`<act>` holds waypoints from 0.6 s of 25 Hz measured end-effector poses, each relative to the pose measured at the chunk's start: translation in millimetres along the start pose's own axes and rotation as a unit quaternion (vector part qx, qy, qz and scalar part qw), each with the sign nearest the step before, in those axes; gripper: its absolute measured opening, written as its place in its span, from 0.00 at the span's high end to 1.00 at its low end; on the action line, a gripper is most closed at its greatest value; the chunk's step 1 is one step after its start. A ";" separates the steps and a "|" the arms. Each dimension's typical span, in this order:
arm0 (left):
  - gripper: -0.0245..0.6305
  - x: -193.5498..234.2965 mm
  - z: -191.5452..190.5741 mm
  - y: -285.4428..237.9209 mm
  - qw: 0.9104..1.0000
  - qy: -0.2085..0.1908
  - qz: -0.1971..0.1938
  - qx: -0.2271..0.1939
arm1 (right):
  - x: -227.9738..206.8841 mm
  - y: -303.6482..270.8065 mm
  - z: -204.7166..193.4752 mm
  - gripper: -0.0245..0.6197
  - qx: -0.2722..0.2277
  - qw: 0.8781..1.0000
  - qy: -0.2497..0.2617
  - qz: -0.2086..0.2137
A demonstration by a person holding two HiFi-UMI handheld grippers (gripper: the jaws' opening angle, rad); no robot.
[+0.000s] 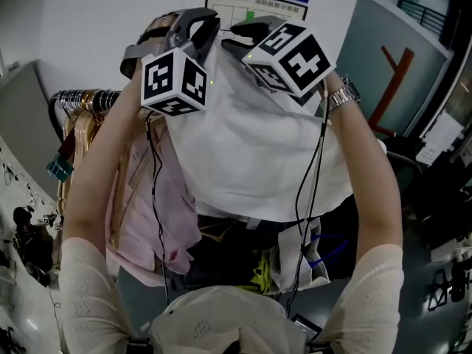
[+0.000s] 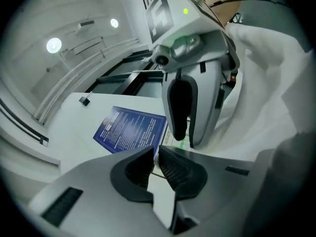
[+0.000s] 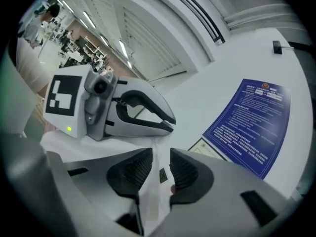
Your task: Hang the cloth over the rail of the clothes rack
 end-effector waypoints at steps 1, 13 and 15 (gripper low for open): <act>0.93 -0.1 -0.6 0.2 1.000 0.005 -0.002 -0.003 | -0.5 -7.3 -2.7 0.80 0.011 1.000 0.003 0.001; 0.81 21.1 -0.7 6.3 0.999 0.026 0.045 -0.007 | -17.8 -6.9 -16.7 0.91 0.022 0.997 -0.038 -0.056; 0.81 32.3 4.0 9.7 0.997 0.038 0.066 -0.013 | -21.0 -2.3 -11.0 0.91 0.007 0.997 -0.042 -0.063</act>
Point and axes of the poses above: the fingertips, and each gripper's own axes: y backward along the fingers, x to its left, z out of its top, the point moved 9 cm from there along y, backward along the fingers, and after that the axes turned 10 degrees about -x, right-handed, at the moved point
